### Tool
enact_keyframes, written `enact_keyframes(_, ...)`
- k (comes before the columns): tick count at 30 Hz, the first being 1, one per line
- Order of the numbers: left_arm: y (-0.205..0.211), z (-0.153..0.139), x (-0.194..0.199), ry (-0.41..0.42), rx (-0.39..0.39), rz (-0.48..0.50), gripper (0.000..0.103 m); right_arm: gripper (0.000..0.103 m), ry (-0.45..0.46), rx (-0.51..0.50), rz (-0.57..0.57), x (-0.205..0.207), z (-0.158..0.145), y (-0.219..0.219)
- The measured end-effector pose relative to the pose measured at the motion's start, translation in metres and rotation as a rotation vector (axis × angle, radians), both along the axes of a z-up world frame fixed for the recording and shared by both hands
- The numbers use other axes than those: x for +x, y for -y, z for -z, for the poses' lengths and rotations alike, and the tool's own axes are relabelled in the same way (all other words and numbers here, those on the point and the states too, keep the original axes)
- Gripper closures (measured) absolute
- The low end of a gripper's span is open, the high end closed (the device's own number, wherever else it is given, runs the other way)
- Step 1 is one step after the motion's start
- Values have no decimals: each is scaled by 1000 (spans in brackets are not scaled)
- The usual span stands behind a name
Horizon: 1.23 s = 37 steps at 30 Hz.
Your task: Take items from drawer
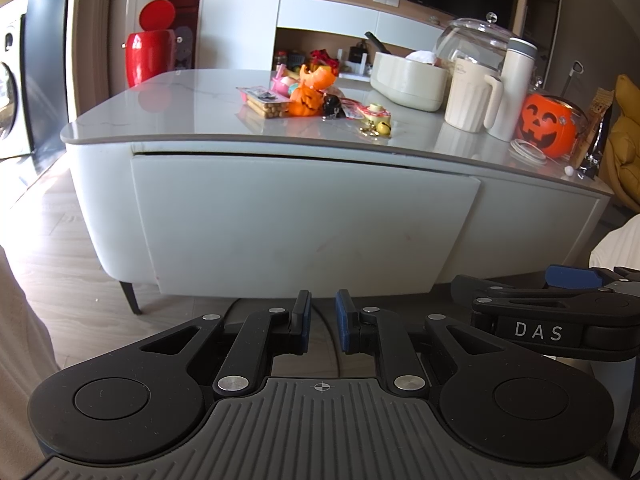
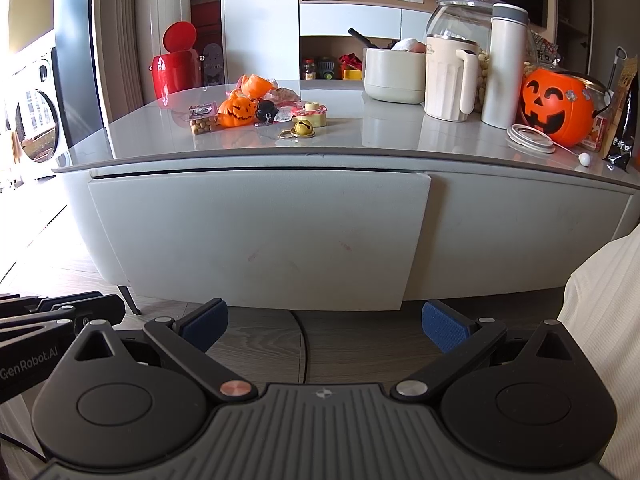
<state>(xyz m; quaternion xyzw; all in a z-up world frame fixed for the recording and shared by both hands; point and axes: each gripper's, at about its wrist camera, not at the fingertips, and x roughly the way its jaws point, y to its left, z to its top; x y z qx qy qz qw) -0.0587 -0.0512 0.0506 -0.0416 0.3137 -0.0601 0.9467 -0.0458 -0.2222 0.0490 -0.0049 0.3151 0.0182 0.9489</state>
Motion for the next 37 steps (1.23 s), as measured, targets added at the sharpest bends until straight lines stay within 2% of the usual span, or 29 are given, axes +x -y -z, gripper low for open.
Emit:
enact_keyframes(13, 5, -4, -4, 24, 3, 8, 87, 0, 0, -2, 0, -1, 0, -1)
enact_keyframes(24, 14, -4, 1, -16, 9, 8, 87, 0, -15, -2, -15, 1, -2, -2)
enact_keyframes(28, 9, -4, 7, -56, -34, 16, 89, 0, -25, -6, -26, 2, -3, -4)
enact_keyframes(31, 7, -6, 17, -77, -77, 57, 90, 0, -61, 39, -16, 10, -6, 3)
enact_keyframes(34, 1, -14, 32, -54, -90, 70, 90, 0, -111, 78, -14, 24, -7, 11)
enact_keyframes(36, -7, -21, 45, -17, -65, 29, 90, 0, -114, 99, -52, 32, -13, 15)
enact_keyframes(37, -14, -23, 53, 1, -59, -15, 90, 0, -86, 107, -96, 35, -20, 17)
